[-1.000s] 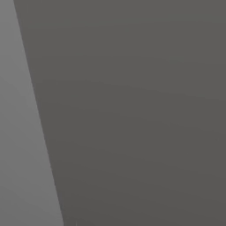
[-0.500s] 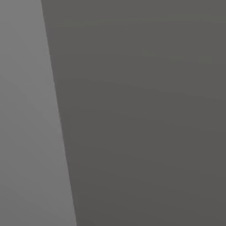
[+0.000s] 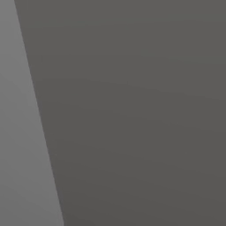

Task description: Pick the dish brush from the drawer and place it on the counter.

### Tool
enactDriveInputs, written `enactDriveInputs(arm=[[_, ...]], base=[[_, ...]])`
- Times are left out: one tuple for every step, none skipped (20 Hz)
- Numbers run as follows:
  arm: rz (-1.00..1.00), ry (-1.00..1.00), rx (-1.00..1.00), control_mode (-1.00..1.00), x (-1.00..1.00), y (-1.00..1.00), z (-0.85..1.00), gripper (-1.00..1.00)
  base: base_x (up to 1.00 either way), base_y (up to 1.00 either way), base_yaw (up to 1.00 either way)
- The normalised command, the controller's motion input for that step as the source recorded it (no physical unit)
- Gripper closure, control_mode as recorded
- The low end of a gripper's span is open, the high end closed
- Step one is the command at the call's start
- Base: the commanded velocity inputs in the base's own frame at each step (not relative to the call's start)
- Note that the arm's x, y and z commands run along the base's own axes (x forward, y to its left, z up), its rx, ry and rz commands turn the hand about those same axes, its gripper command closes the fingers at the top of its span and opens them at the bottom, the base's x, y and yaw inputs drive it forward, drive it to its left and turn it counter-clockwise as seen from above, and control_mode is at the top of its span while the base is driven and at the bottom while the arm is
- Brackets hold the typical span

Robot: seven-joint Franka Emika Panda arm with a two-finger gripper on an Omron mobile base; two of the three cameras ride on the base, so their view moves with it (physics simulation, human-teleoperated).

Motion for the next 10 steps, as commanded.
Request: enactDriveInputs(arm=[[0.00,-0.26,0.07,-1.00,-0.86,-1.00,-0.16,-1.00],[0.00,-0.29,0.07,-1.00,-0.85,-1.00,-0.06,-1.00],[0.00,-0.31,0.09,-1.00,-0.85,-1.00,0.00,-1.00],[0.00,-0.34,0.11,-1.00,-0.82,-1.00,0.00,-1.00],[0.00,-0.40,0.13,-1.00,-0.71,-1.00,0.14,-1.00],[0.00,-0.43,0.13,-1.00,-0.56,-1.00,0.70,-1.00],[0.05,-0.44,0.15,-1.00,-0.35,-1.00,1.00,-1.00],[0.13,-0.43,0.15,-1.00,-0.16,-0.96,1.00,-1.00],[0.21,-0.36,0.15,-1.00,-0.02,-0.76,1.00,-1.00],[0.26,-0.30,0.14,-1.00,0.00,-0.59,1.00,-1.00]], base=[[0.00,0.00,0.00],[0.00,0.00,0.00],[0.00,0.00,0.00],[0.00,0.00,0.00],[0.00,0.00,0.00],[0.00,0.00,0.00],[0.00,0.00,0.00],[0.00,0.00,0.00],[0.00,0.00,0.00],[0.00,0.00,0.00]])
